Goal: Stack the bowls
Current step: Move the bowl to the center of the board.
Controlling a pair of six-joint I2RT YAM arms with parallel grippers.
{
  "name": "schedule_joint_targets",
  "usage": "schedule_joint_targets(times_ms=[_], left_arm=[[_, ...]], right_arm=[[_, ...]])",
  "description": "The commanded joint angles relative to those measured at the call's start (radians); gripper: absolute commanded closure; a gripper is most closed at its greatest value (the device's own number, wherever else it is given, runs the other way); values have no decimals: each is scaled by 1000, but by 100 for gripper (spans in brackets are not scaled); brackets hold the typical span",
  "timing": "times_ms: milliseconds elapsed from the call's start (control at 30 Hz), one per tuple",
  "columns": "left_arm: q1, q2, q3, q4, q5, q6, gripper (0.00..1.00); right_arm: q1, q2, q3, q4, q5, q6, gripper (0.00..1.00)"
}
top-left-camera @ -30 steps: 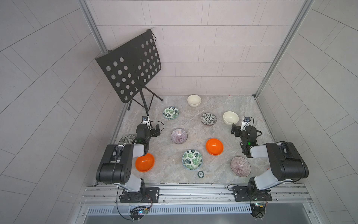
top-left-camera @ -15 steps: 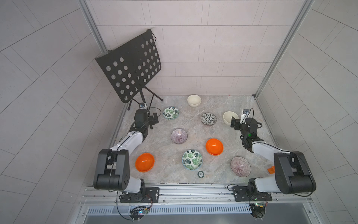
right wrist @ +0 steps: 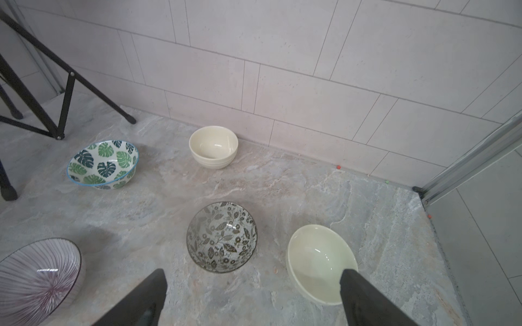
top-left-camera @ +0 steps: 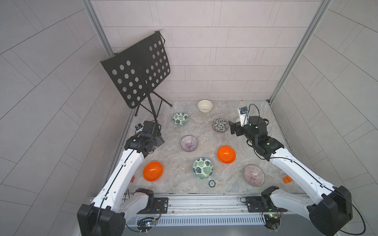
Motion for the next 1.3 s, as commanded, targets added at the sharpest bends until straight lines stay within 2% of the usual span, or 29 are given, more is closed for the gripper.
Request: schedule_joint_targets(times_ms=[0, 133, 233, 667, 733, 933, 1133, 1267], left_arm=[[-22, -54, -58, -141, 28, -135, 23], [-31, -32, -144, -115, 63, -176, 30], [-33, -3, -185, -65, 82, -178, 32], [-35, 182, -241, 89, 100, -164, 43], [-35, 212, -239, 98, 110, -158, 51], [-35, 267, -220, 106, 137, -151, 67], [-36, 287, -196, 125, 173, -125, 95], [-39, 329, -127, 139, 157, -79, 95]], right_arm=[[14, -6, 16, -97, -5, 38, 3], [25, 45, 17, -88, -23, 92, 6], [45, 87, 18, -83, -20, 98, 6], [60, 175, 28, -82, -29, 96, 6], [60, 186, 29, -80, -27, 94, 6], [60, 227, 48, -93, -26, 96, 8], [60, 276, 75, -118, -16, 94, 9], [61, 285, 72, -116, -4, 103, 9]])
